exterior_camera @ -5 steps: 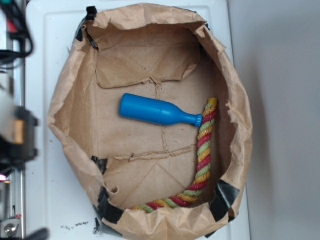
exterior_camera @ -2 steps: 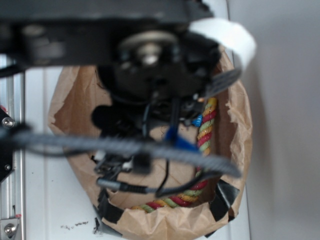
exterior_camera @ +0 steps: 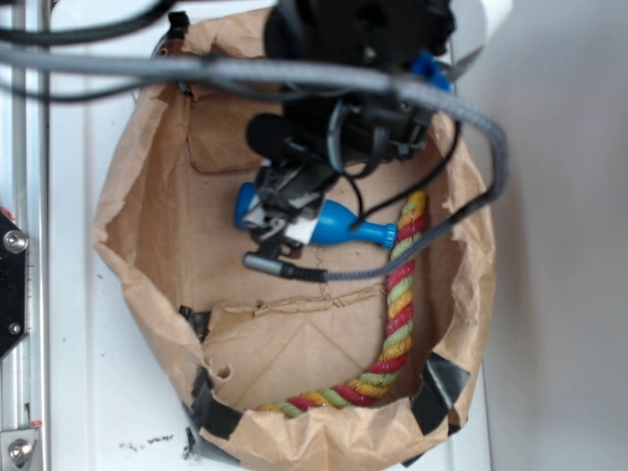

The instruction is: Grab the blue bottle.

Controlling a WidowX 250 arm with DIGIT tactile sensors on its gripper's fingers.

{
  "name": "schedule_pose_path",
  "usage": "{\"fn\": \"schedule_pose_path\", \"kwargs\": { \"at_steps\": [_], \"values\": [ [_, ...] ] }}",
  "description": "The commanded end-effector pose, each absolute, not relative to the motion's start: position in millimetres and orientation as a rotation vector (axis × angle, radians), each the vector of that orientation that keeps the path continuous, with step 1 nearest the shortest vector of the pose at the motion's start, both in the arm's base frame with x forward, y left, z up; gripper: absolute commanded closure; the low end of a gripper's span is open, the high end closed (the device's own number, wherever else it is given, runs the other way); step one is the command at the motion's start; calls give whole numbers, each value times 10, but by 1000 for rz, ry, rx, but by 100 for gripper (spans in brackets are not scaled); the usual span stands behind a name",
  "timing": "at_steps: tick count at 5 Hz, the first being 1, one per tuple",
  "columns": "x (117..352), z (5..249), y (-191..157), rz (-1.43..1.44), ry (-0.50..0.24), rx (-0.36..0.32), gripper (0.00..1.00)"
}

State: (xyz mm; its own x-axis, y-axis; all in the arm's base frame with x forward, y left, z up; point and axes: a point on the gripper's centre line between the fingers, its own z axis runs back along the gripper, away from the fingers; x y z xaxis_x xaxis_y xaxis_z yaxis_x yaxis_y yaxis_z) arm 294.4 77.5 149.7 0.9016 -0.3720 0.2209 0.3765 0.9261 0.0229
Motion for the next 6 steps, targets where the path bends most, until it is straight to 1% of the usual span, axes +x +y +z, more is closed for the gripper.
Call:
{"fn": "schedule_pose_path", "kwargs": {
  "at_steps": [1,3,4,5,6],
  "values": [
    [2968,1654,808,-373,-268,9,0],
    [2968,1654,808,-373,-268,9,0],
    [2920,1412,564,-418,-241,62,0],
    [2825,1197,276,-460,-241,172,0],
    [2933,967,183,-448,-208,218,0]
  ]
}}
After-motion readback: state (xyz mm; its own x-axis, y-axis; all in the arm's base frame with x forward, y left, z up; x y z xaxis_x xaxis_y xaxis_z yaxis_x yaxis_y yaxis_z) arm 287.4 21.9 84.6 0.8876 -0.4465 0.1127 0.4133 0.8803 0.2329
